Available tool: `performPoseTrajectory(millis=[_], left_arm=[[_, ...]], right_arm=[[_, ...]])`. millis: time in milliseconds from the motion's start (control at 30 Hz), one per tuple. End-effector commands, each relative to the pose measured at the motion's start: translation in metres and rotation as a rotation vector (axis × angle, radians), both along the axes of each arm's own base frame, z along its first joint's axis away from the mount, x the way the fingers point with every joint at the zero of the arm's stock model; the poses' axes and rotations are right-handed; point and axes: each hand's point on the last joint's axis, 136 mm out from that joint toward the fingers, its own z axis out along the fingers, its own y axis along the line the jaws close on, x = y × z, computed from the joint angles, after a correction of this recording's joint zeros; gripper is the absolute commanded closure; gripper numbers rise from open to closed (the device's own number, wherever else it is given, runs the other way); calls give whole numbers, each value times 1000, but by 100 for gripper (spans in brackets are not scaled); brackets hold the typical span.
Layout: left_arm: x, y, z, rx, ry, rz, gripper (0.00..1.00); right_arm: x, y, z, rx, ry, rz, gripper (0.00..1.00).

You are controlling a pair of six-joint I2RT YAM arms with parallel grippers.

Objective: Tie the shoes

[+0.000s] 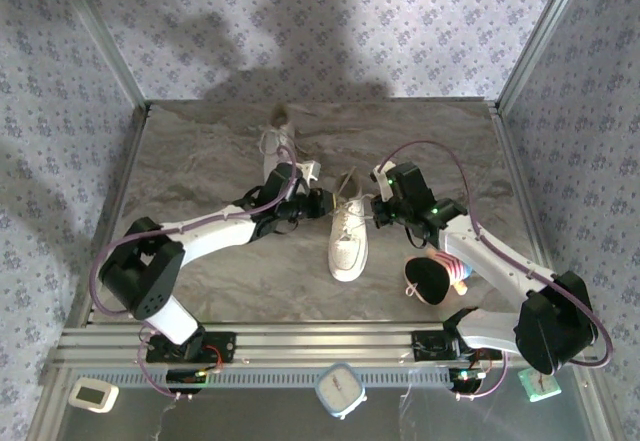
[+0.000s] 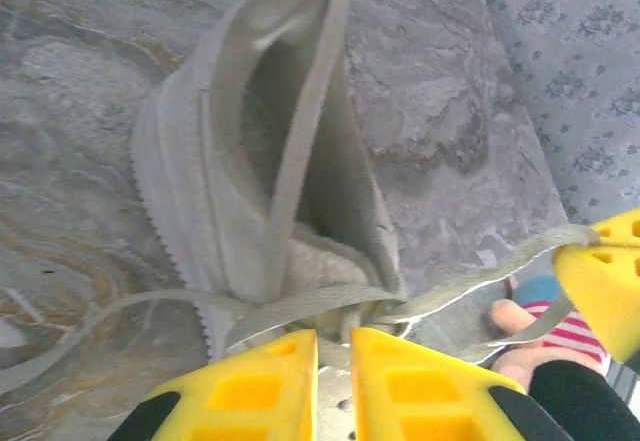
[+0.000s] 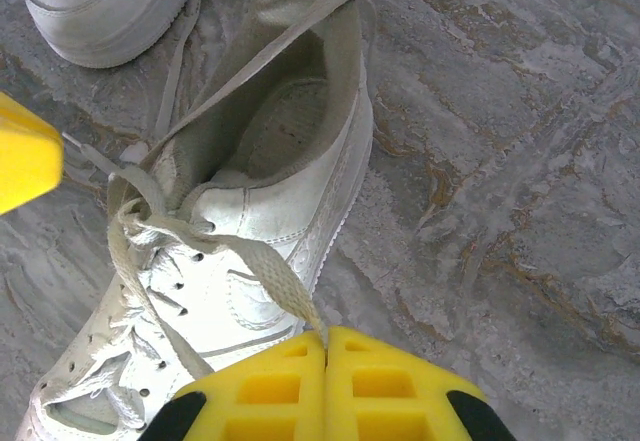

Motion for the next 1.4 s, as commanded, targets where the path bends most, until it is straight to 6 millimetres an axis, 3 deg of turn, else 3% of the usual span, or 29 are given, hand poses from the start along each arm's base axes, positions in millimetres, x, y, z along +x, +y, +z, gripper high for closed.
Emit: performPoseTrajectory(millis=[0,267,1367], left_arm=[[4,-14,8,-67,28,17,85],[3,-5,-8,-54,85,78,82],[7,-4,-28,-63,188,147,80]], right_arm=[[-1,0,3,11,-7,-9,100],[-2,1,3,10,-8,-5,100],[-1,3,2,9,-5,1,100]])
